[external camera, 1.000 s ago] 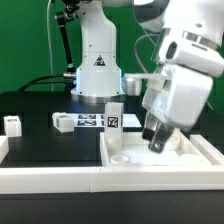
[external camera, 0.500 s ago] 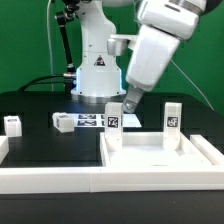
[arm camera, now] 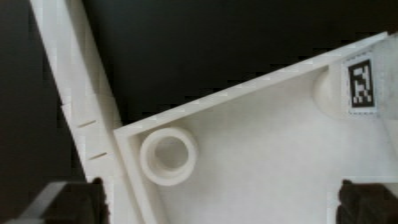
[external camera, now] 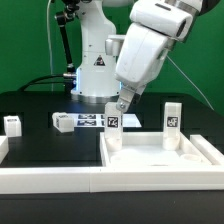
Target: Assemble square table
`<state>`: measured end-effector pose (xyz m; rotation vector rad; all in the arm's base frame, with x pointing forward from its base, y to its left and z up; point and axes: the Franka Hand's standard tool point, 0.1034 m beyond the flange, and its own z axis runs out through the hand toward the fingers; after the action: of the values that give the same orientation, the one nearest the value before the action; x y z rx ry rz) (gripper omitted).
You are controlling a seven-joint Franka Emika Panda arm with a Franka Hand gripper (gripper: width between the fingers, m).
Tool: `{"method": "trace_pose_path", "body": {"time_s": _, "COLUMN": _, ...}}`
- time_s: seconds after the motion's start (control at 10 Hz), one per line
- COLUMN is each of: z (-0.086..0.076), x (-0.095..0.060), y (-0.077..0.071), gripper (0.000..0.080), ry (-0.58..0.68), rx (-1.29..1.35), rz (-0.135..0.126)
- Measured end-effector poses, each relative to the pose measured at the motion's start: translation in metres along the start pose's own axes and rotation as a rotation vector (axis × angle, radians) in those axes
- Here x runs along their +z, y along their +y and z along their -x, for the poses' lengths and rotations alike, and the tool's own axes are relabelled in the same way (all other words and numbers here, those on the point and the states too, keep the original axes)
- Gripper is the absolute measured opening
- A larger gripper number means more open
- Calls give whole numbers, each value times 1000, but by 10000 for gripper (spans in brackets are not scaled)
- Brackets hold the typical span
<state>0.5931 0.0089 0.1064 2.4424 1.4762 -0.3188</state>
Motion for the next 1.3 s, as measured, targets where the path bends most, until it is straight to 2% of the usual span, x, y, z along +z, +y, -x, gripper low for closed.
{"method": "trace_pose_path", "body": {"time_s": 0.2, "z": 21, "x": 1, "y": -2, "gripper": 648, "ry": -30, "rx": 204, "rz": -67}}
{"method": "trace_pose_path", "body": {"time_s": 0.4, "z": 33, "x": 5, "y": -5, "gripper": 648, "ry": -78, "rx": 385, "rz": -95}}
{"method": "trace_pose_path", "body": {"time_s": 0.6, "z": 32, "x": 5, "y": -5, "gripper": 648, "ry": -80, "rx": 454, "rz": -88}}
{"method": "trace_pose_path", "body": {"time_s": 0.7, "z": 35, "x": 4, "y": -4, "gripper": 648, "ry": -80, "rx": 452, "rz": -94}}
{"method": "trace_pose_path", "body": {"time_s": 0.8, "z": 47, "x": -1, "y": -6, "gripper": 648, "ry": -77, "rx": 477, "rz": -154}}
{"method": "trace_pose_path", "body": {"time_s": 0.9, "z": 61, "x": -6, "y": -8, "gripper": 648, "ry": -74, "rx": 512, "rz": -188}}
{"method": "trace_pose_path", "body": {"time_s": 1.0, "z": 71, "x": -7, "y": -17, "gripper": 648, "ry": -68, "rx": 521, "rz": -206}}
{"method": "trace_pose_path", "body": {"time_s": 1.2, "z": 97, "x": 4, "y": -44, "gripper": 648, "ry": -59, "rx": 535, "rz": -245}}
{"method": "trace_pose_path", "body": {"time_s": 1.3, "z": 103, "x": 15, "y": -56, "gripper": 648, "ry": -50, "rx": 541, "rz": -247}}
